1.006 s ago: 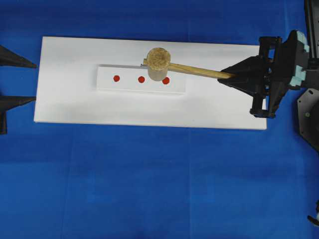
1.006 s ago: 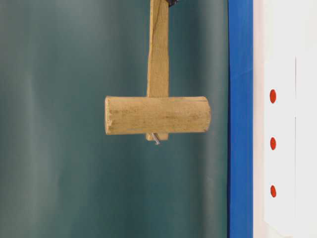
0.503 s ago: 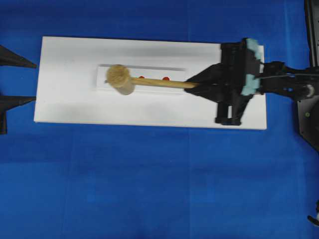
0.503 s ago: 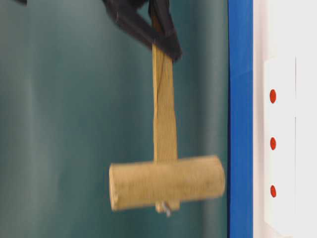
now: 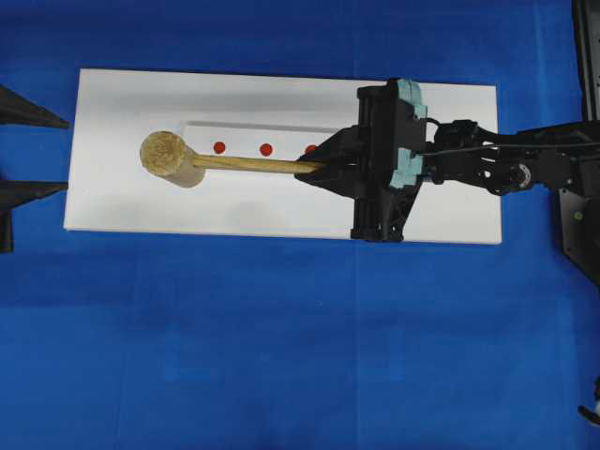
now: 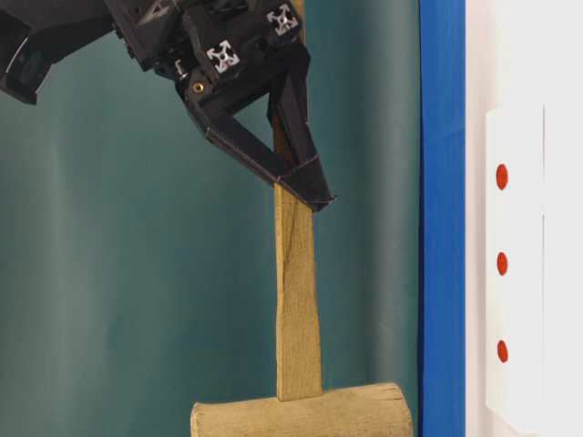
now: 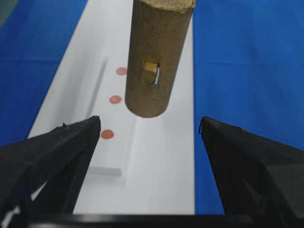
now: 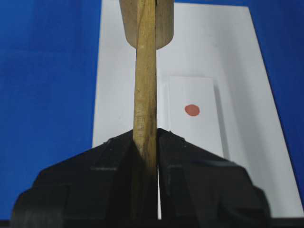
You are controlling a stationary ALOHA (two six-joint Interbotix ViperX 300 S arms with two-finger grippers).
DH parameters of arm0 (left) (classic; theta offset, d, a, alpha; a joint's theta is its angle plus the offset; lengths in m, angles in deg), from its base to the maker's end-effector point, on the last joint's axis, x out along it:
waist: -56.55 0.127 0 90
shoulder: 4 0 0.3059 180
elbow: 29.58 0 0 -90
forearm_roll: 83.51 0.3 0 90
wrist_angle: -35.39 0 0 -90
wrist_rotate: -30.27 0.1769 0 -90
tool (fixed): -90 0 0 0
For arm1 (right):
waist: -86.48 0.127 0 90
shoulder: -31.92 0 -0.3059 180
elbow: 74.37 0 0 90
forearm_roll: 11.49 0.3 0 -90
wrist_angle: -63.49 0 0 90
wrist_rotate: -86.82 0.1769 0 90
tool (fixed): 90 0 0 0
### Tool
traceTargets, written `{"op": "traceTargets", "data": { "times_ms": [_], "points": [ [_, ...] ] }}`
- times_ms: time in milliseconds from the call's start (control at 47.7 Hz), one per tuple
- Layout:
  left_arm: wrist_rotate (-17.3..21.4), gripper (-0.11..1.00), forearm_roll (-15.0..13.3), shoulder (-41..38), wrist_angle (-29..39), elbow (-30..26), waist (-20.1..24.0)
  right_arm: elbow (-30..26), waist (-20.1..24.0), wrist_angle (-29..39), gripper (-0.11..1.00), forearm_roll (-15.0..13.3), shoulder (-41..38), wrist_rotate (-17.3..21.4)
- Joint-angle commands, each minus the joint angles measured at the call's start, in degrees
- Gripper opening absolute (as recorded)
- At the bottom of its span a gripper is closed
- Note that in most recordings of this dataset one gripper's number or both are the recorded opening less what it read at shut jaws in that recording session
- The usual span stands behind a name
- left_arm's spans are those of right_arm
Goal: Hit the mark with a hammer.
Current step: 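Raise the mallet and bring the left gripper to its head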
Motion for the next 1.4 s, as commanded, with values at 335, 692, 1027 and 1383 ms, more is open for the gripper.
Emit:
{"op": "traceTargets", "data": {
  "times_ms": [335,692,1027,1383],
  "points": [
    [0.79,0.84,0.18,-15.03,-21.97,0.18,-0.26,-1.85,0.0,-1.49,0.02,-0.62,0.7,-0.09],
    [2.2,0.92,0.44,-33.57,-29.53,-7.12,-2.46,-1.85,0.0,-1.93,0.02,-0.62,0.7,0.0],
    [2.46,0.93,0.35,-44.56,-30.59,-13.62,-1.14,-1.85,0.0,-1.93,0.02,-0.62,0.79,0.0],
    [2.46,0.92,0.26,-46.14,-30.59,-14.85,0.09,-2.02,0.0,-1.93,0.02,-0.62,0.7,0.0]
  ]
}}
